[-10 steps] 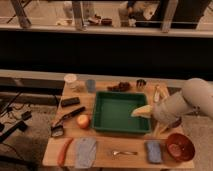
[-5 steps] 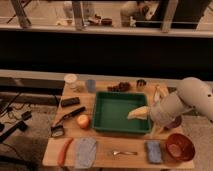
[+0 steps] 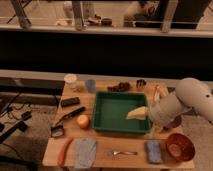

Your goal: Place pepper in table surface

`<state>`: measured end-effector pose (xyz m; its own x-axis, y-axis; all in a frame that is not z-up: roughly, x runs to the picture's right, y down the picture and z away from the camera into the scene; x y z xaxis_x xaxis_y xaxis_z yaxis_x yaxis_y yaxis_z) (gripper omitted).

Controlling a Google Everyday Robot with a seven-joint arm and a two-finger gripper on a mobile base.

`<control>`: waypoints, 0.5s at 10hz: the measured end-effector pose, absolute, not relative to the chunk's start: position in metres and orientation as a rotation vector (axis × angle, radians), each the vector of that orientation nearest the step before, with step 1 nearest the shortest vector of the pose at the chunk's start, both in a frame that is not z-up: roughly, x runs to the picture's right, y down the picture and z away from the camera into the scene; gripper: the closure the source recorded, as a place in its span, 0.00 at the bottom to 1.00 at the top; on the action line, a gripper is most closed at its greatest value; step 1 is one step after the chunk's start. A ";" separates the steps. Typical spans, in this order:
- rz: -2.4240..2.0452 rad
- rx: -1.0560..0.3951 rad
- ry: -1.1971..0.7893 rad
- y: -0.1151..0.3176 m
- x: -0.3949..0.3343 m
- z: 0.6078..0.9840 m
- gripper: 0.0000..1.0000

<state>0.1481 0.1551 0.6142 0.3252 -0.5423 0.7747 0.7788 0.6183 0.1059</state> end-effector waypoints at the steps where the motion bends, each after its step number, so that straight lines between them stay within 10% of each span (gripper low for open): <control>1: -0.916 -0.303 -0.883 0.155 0.131 0.614 0.20; 5: -1.019 -0.284 -0.947 0.158 0.057 0.617 0.20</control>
